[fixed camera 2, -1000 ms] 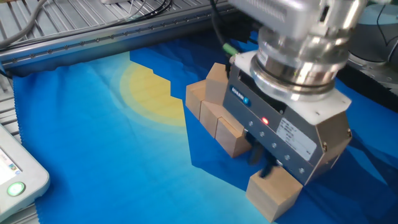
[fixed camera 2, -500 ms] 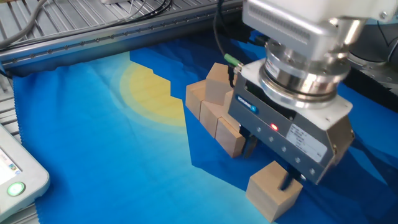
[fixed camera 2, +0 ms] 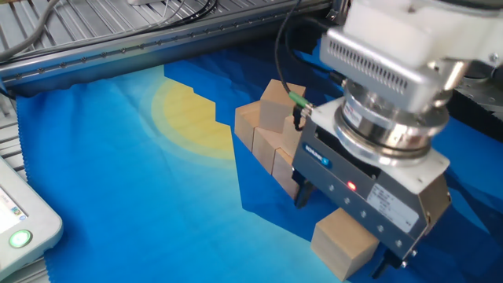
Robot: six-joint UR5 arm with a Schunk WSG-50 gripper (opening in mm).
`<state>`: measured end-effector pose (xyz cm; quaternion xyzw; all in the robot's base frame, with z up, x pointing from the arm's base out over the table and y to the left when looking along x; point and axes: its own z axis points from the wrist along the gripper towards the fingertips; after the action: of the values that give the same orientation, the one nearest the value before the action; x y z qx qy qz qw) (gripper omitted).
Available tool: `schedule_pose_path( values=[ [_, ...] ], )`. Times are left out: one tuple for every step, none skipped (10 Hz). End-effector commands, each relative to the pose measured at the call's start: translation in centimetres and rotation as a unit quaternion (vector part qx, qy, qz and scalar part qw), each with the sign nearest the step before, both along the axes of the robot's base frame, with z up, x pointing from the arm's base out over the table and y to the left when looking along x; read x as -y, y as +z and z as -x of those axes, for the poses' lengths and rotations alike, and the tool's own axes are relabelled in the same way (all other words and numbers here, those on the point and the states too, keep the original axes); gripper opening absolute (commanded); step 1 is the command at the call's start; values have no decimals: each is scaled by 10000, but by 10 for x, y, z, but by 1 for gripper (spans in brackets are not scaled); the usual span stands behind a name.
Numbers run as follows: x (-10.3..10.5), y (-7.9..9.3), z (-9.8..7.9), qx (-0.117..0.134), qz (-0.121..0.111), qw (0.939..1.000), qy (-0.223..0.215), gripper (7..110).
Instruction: Stack the blocks into a pyramid shape
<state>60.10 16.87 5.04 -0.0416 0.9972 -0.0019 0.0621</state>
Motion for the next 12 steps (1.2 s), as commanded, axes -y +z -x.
schedule_pose_path(
  values=[
    [-1, -9, 13, -191, 60, 9998, 34, 110],
    [-2, -11, 27, -391, 38, 9991, 148, 110],
    [-5, -13, 32, -429, 5, 9990, 126, 88],
    [-5, -15, 34, -444, 11, 9990, 102, 88],
    [-6, -16, 35, -451, -20, 9989, 104, 88],
    [-12, -16, 40, -520, -136, 9986, 2, 88],
    [-12, -16, 41, -543, -146, 9984, -36, 88],
    [-10, -16, 40, -551, -138, 9984, -28, 88],
    [-8, -15, 38, -551, -138, 9984, -28, 88],
    [-6, -15, 36, -543, -129, 9984, -14, 66],
    [-5, -14, 34, -528, -136, 9985, -6, 66],
    [-1, -12, 30, -505, -120, 9987, 9, 66]
  ],
)
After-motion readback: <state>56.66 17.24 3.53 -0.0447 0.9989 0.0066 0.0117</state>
